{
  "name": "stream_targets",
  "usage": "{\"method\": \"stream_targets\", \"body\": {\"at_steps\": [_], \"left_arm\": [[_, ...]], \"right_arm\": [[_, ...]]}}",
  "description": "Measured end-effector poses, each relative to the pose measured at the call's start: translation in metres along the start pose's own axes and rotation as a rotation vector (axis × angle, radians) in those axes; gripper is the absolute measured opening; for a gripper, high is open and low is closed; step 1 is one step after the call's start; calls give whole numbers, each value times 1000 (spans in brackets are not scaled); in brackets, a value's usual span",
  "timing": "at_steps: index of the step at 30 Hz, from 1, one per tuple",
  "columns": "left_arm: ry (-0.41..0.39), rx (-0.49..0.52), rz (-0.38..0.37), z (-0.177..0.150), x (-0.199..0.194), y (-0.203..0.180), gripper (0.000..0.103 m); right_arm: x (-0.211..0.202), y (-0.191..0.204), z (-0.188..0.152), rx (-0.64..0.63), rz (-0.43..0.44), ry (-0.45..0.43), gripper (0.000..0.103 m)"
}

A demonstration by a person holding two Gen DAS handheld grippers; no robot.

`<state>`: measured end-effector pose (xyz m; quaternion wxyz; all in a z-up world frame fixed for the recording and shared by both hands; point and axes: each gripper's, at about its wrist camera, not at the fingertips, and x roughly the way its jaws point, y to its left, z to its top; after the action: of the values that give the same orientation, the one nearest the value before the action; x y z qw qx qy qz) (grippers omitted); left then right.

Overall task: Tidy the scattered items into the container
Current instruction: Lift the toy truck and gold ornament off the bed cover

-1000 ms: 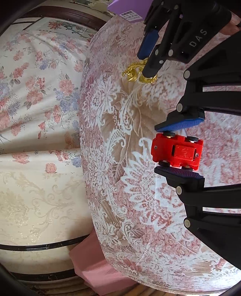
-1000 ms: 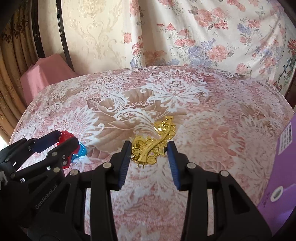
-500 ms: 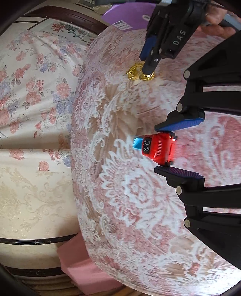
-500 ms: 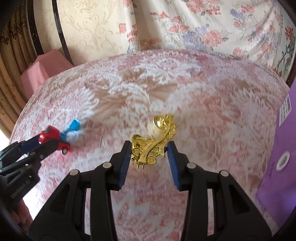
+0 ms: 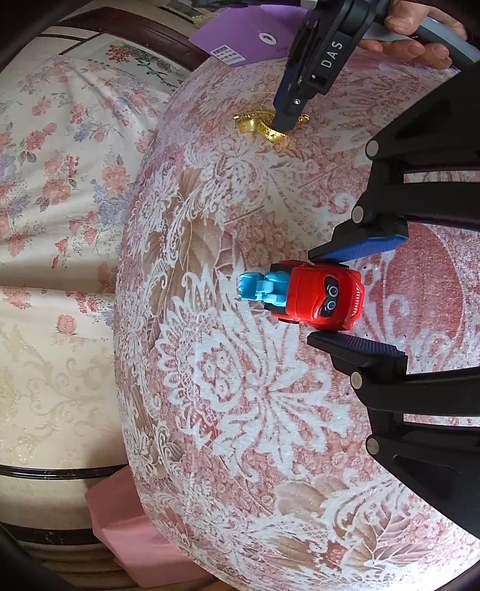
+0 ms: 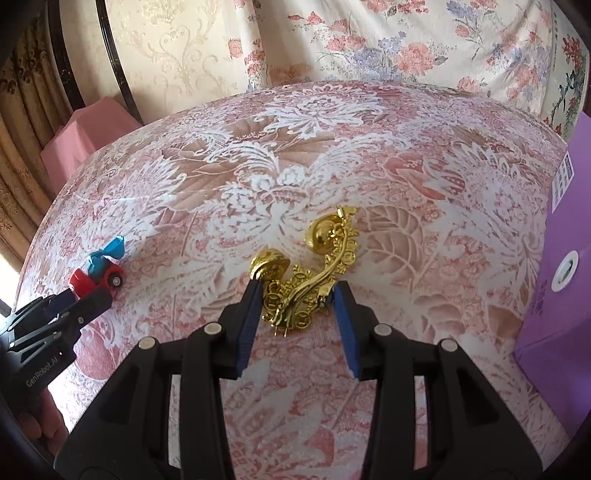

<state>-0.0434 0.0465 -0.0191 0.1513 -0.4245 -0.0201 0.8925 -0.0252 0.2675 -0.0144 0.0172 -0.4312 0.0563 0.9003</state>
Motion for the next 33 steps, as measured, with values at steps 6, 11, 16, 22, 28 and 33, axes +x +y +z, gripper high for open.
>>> {"method": "stream_targets", "body": {"at_steps": [6, 11, 16, 22, 28, 33], "left_arm": [[-17, 7, -5, -2, -1, 3, 42], [-11, 48, 42, -1, 2, -5, 46], [-3, 91, 91, 0, 5, -13, 43], [-6, 82, 114, -1, 5, -17, 38], [-47, 5, 37, 6, 0, -21, 38], [-52, 13, 11, 4, 4, -33, 38]], "right_arm": [[3, 9, -2, -36, 5, -14, 63], [8, 16, -2, -65, -45, -26, 67], [11, 18, 1, -77, -79, -19, 65], [8, 10, 3, -42, -48, -39, 43], [3, -2, 0, 24, 20, -59, 43], [1, -1, 0, 24, 5, -68, 43]]}}
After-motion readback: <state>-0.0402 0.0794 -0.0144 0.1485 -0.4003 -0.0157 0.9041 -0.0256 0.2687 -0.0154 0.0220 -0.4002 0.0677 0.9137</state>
